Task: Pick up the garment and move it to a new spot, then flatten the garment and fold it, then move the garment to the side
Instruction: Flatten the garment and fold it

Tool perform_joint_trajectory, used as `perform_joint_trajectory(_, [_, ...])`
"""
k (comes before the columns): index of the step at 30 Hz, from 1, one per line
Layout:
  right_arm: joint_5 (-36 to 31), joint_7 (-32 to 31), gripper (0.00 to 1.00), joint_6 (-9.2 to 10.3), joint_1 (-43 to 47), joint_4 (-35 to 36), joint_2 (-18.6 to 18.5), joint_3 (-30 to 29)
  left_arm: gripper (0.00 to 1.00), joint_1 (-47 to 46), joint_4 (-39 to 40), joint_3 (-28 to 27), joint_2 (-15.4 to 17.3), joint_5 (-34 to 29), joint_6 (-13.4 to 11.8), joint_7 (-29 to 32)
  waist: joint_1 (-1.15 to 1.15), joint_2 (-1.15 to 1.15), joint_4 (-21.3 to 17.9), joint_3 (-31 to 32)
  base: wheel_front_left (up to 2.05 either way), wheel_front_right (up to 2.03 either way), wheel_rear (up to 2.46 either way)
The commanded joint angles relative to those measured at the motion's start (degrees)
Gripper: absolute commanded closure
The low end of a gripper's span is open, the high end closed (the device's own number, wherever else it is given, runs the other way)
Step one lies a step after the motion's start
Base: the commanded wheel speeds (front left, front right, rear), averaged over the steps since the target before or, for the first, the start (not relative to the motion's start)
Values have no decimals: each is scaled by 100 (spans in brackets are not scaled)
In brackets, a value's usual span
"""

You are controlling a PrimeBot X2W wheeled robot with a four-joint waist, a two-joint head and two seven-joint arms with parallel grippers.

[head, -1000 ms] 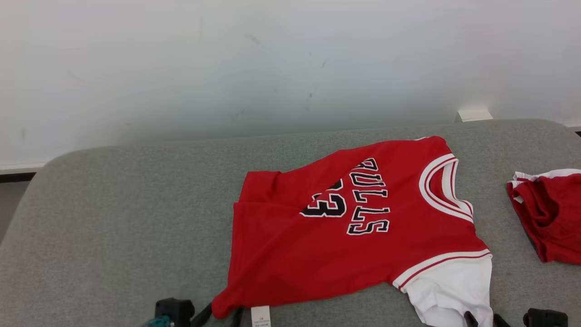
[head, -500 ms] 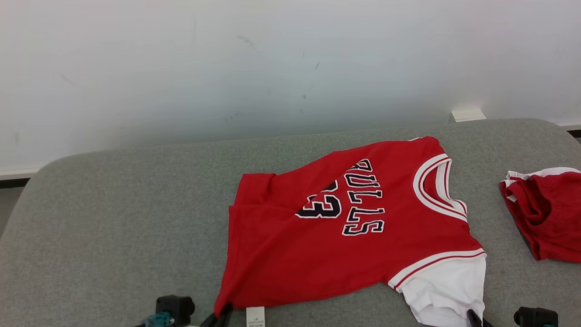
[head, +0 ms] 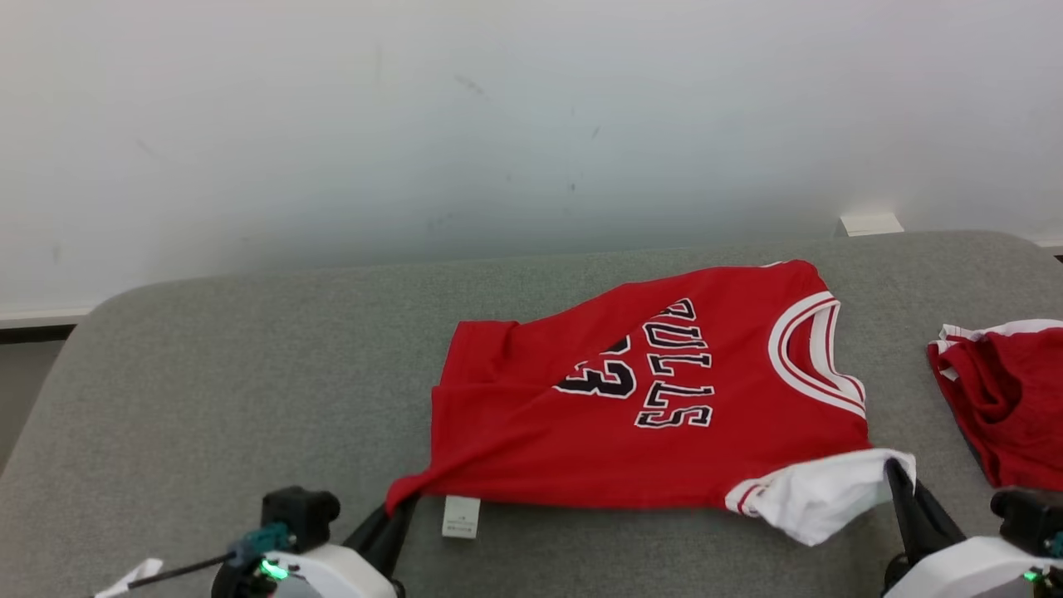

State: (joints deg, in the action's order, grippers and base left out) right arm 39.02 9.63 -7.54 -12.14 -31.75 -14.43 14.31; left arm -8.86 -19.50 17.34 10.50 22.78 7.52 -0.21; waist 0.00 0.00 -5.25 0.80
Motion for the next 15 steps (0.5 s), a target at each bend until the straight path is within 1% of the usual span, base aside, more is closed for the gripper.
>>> perform_joint_trajectory(1, [79,-4,100,12,-164,123,-33,16,100,-155,56,2,119,45,-9,41,0,0,-21,-47,0,0,0])
perform_joint_trajectory(6, [338,-128,100,12,-855,482,-138,75,100,-895,77,91,505,-144,-10,205,0,0,-34,-382,0,0,0])
perform_joint_trajectory(10, [502,-263,100,12,-1679,484,-282,150,100,-1862,-150,439,790,101,-9,399,0,0,55,-790,0,0,0])
perform_joint_trajectory(15, [651,-410,100,12,-3030,200,-491,350,100,-3296,-814,826,1054,632,-10,619,0,0,94,-1372,0,0,0])
